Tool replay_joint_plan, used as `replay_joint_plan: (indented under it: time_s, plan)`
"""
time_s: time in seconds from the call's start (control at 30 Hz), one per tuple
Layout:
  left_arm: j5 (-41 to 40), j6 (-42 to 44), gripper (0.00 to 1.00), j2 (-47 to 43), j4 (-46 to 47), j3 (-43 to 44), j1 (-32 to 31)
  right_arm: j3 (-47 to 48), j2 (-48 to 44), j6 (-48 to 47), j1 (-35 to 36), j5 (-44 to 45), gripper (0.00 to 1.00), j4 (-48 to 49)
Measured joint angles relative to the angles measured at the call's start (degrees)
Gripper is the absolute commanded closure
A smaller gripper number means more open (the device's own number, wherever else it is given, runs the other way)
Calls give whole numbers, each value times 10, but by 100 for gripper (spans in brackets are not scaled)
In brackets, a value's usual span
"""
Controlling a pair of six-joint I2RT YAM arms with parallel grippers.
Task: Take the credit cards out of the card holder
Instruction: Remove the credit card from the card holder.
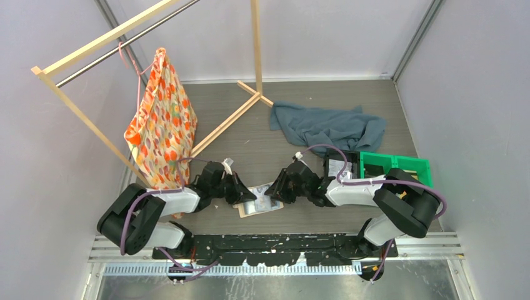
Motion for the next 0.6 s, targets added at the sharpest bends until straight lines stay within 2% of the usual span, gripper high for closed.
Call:
replay_joint_plan:
  time_s: [0.4, 0.6]
  plan:
    - [-4, 18, 99, -59, -40, -17, 28, 0, 0, 0, 0, 2, 62, 0]
    - [-1, 27, 100, -62, -51, -18, 34, 0, -2, 0, 0, 5, 62, -3]
